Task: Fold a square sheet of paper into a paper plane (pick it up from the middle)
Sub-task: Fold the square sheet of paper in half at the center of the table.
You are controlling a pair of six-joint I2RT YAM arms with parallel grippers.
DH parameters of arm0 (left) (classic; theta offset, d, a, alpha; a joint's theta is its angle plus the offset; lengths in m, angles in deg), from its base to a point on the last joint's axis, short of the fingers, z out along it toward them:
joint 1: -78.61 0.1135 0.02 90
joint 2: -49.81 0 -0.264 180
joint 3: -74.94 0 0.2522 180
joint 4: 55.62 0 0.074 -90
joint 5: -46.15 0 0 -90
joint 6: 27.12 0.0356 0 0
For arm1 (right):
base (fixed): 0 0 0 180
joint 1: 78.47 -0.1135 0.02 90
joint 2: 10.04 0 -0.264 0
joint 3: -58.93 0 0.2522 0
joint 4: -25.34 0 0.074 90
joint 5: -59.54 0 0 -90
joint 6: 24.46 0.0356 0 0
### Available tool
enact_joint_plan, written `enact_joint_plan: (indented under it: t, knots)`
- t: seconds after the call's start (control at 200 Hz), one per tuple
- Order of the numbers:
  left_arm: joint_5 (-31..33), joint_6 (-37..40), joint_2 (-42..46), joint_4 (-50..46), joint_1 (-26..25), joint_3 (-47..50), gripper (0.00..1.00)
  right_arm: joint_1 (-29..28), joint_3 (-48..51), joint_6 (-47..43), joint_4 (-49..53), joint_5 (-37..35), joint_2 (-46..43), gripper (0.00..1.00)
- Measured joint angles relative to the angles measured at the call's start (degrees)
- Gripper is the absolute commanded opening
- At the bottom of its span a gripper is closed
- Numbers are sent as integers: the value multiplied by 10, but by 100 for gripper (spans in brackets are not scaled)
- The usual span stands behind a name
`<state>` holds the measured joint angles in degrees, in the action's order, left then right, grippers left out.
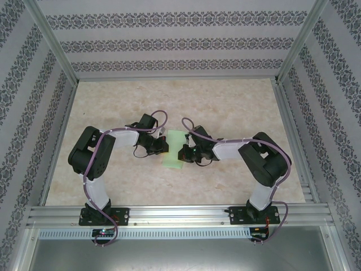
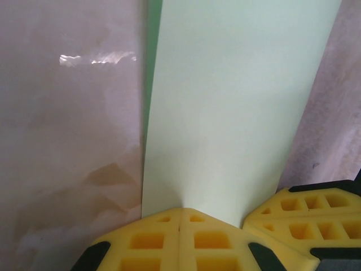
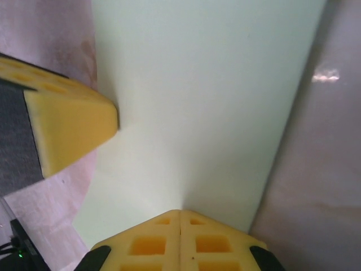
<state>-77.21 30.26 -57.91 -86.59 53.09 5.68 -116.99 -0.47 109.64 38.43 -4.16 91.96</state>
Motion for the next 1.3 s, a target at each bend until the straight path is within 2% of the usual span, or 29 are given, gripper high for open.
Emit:
enact_joint_plan:
  t: [0.345, 0.58, 0.809, 1.114, 1.299]
  knots:
    - [0, -5, 0, 1, 0, 0, 0, -9, -23, -22, 41, 13, -18, 0]
    - [0, -7, 0, 1, 0, 0, 0, -30, -50, -20, 26, 30, 20, 0]
    - [0, -7, 0, 1, 0, 0, 0, -30, -23, -21, 9, 37, 22, 0]
    - [0, -7, 0, 2, 0, 0, 0, -21, 56, -23, -26, 37, -31, 0]
    - [-1, -7, 0, 3, 0, 0, 0, -7, 66, -22, -2, 37, -53, 0]
